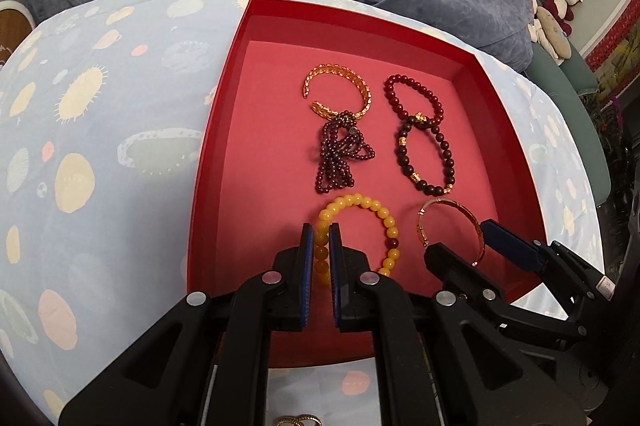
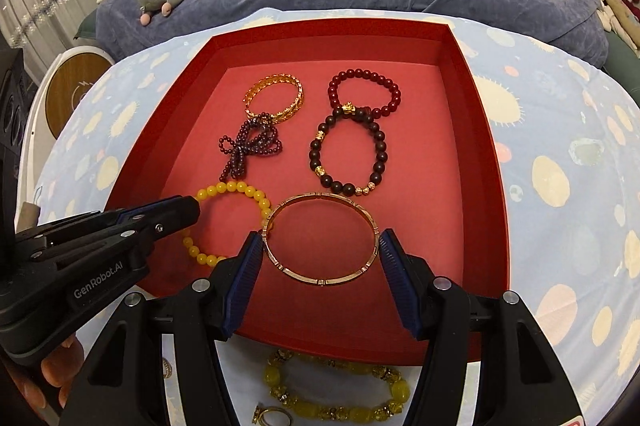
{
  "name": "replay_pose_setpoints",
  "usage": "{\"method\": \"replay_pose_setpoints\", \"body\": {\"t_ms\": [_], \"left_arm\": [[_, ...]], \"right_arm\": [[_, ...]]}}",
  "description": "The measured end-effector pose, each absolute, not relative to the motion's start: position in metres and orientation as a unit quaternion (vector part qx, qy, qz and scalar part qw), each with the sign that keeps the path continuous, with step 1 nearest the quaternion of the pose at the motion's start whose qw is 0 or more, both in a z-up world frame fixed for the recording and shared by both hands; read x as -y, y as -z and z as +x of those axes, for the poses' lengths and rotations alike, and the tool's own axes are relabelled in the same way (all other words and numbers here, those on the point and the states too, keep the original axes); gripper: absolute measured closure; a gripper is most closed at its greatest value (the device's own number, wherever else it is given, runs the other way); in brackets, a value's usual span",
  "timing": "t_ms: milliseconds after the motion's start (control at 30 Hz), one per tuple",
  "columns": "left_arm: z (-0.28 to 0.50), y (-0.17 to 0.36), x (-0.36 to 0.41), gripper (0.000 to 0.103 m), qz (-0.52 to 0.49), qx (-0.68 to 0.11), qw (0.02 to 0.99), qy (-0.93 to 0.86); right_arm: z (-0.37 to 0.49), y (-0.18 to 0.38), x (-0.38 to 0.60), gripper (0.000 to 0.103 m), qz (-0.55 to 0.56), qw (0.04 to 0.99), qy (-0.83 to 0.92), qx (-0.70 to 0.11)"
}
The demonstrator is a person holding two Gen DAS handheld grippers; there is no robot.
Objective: Organize jewelry
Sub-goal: 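Carry both held bracelets into the red box and open both tools, then withdraw both open tools from the box toward the remaining jewelry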
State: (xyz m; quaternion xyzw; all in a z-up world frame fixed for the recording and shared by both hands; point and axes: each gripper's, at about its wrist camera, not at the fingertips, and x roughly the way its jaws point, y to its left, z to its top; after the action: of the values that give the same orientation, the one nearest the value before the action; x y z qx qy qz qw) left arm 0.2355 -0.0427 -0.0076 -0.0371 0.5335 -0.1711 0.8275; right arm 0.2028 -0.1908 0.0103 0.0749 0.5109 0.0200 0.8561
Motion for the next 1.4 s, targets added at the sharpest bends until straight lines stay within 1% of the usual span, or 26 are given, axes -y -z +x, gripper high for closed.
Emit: {"method": "replay_pose_setpoints", "body": {"t_ms": [67, 167, 300, 367, 633, 933, 1400], "left_arm": [[0.234, 0.007, 0.044, 0.095, -0.033, -0.528, 0.832, 0.168], [0.232, 0.005, 0.046, 0.089, -0.032, -0.524, 0.834, 0.166], [0.228, -0.001, 0.046, 0.079, -0.032, -0.516, 0.84, 0.165], [0.225, -0.007, 0.045, 0.07, -0.029, -0.51, 0.845, 0.161], [0.207, -0.026, 0.039, 0.07, -0.034, -0.498, 0.852, 0.161], [0.167, -0.037, 0.027, 0.069, -0.026, -0.489, 0.857, 0.16], [0.104, -0.015, 0.015, 0.067, -0.009, -0.511, 0.845, 0.157]], "right_arm": [[0.201, -0.009, 0.191, 0.045, 0.075, 0.857, -0.017, -0.51], [0.198, -0.012, 0.191, 0.045, 0.071, 0.859, -0.016, -0.507], [0.192, -0.018, 0.193, 0.044, 0.069, 0.864, -0.009, -0.499], [0.188, -0.022, 0.196, 0.044, 0.072, 0.865, -0.006, -0.496], [0.166, -0.037, 0.204, 0.044, 0.074, 0.869, 0.006, -0.488], [0.118, -0.049, 0.213, 0.044, 0.087, 0.872, 0.023, -0.48], [0.057, -0.027, 0.204, 0.044, 0.093, 0.856, 0.03, -0.507]]}}
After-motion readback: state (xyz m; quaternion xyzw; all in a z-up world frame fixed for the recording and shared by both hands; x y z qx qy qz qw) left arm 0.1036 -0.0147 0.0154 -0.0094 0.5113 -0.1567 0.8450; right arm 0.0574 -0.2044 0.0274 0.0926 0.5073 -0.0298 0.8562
